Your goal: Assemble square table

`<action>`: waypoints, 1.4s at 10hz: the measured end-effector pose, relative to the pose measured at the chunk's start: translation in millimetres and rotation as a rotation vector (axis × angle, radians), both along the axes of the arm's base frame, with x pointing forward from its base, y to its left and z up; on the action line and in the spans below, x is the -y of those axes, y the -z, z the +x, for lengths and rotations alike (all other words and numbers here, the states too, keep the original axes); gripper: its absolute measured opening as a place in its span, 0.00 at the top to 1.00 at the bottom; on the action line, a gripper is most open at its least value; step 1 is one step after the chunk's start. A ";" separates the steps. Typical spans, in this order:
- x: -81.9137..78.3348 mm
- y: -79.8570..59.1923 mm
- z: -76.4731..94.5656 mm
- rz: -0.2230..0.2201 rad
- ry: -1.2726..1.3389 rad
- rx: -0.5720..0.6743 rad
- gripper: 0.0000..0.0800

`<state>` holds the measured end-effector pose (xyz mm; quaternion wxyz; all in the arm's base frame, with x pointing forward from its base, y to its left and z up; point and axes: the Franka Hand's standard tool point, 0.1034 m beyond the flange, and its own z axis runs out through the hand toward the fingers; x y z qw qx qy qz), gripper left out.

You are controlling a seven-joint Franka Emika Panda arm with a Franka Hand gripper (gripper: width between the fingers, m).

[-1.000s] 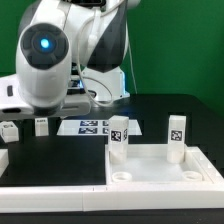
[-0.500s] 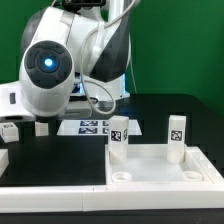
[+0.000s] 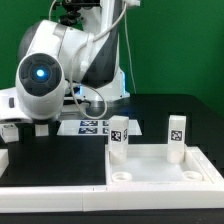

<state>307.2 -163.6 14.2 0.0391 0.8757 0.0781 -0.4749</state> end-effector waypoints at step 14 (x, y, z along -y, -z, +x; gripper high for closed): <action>-1.5 -1.4 1.9 0.005 -0.012 -0.014 0.64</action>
Offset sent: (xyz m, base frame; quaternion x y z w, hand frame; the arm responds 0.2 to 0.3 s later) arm 0.0000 0.0000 0.0000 0.0000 0.0000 0.0000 1.0000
